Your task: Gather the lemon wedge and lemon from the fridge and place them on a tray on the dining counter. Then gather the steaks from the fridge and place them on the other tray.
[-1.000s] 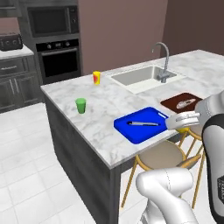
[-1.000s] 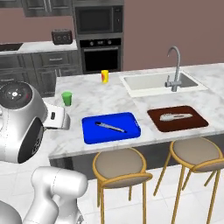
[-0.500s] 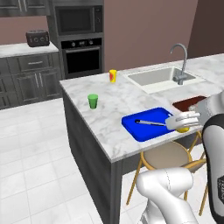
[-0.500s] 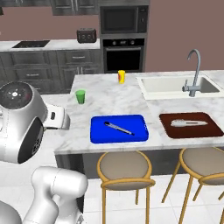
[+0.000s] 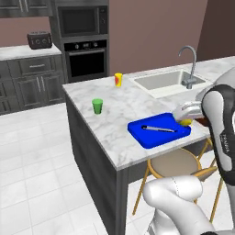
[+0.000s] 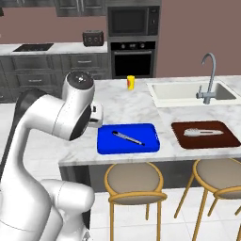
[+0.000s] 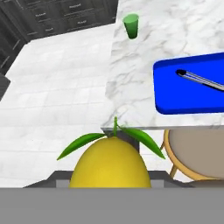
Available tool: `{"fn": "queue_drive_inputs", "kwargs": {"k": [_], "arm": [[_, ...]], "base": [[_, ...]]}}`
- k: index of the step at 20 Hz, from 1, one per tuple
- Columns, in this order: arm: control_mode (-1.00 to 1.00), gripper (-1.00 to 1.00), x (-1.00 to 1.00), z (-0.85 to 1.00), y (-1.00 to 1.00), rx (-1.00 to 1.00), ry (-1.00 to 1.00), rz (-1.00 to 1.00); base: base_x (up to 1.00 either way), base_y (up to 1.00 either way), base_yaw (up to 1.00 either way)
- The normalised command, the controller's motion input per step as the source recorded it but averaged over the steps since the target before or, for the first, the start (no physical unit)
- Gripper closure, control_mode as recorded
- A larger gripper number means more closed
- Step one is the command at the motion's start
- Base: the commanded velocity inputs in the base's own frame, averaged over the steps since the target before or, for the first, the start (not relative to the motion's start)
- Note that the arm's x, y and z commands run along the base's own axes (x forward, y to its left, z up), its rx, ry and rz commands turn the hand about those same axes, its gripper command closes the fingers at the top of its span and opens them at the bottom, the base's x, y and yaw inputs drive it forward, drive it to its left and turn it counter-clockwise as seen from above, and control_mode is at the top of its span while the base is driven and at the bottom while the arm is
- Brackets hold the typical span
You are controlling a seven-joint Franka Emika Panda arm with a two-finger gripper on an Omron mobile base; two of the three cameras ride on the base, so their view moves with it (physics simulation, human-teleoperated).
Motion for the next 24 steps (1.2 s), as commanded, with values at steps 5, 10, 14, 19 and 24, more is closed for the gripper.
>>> {"fn": "queue_drive_inputs", "kwargs": {"k": [5,10,14,19,24], "arm": [[-1.0,1.0,0.97,-0.38,-0.03,-0.02,0.2,0.0],[-1.0,1.0,0.81,-0.59,0.0,-0.09,0.05,0.0],[-1.0,1.0,0.68,-0.59,0.0,-0.11,-0.01,0.0],[-1.0,1.0,0.55,-0.54,-0.01,-0.14,0.0,0.0],[-1.0,1.0,0.45,-0.45,-0.02,-0.11,0.0,0.0]], "base": [[0.0,0.0,0.0],[0.0,0.0,0.0],[0.0,0.0,0.0],[0.0,0.0,0.0],[0.0,0.0,0.0]]}}
